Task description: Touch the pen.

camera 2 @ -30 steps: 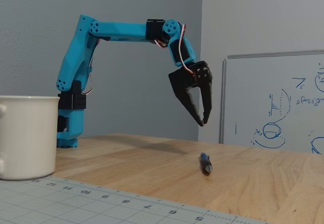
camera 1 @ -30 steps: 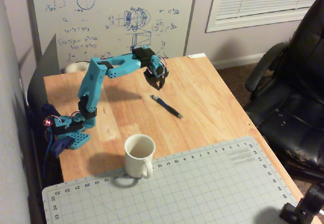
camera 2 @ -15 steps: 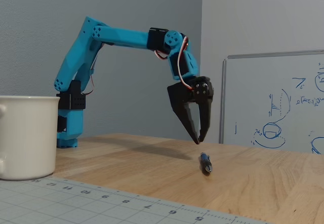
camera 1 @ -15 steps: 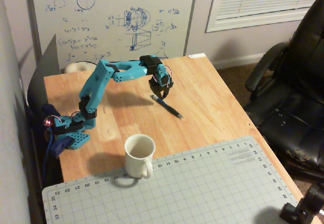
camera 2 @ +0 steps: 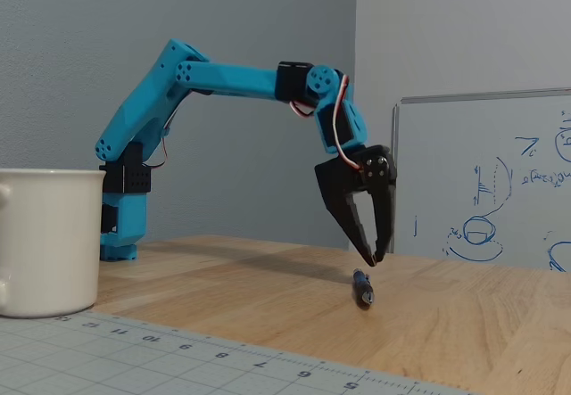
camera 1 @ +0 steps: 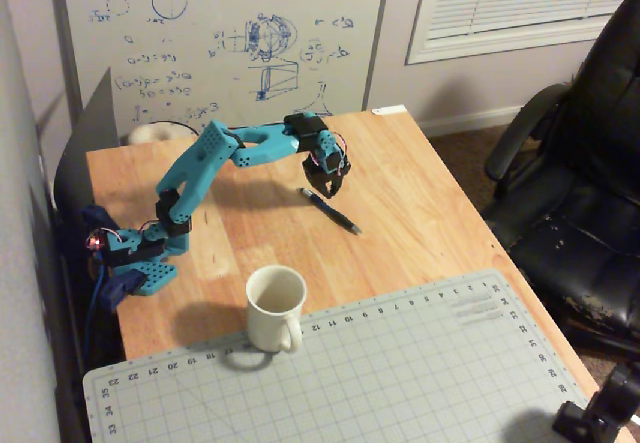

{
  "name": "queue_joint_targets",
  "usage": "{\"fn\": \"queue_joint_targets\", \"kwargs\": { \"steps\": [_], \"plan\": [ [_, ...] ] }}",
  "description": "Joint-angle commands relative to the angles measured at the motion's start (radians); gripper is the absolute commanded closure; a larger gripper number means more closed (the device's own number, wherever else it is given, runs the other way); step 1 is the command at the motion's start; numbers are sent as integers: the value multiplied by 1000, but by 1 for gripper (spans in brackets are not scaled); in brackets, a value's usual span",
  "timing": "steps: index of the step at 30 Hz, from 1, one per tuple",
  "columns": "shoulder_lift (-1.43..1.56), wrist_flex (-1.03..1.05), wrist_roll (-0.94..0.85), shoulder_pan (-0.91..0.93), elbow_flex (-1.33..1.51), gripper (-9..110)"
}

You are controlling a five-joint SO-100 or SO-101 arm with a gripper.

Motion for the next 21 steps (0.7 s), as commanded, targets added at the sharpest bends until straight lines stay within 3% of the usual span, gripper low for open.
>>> {"fn": "queue_joint_targets", "kwargs": {
  "steps": [1, 9, 21],
  "plan": [
    [31, 12, -8, 11, -78, 101],
    [29, 155, -9, 9, -74, 101],
    [28, 166, -9, -5, -94, 101]
  ]
}}
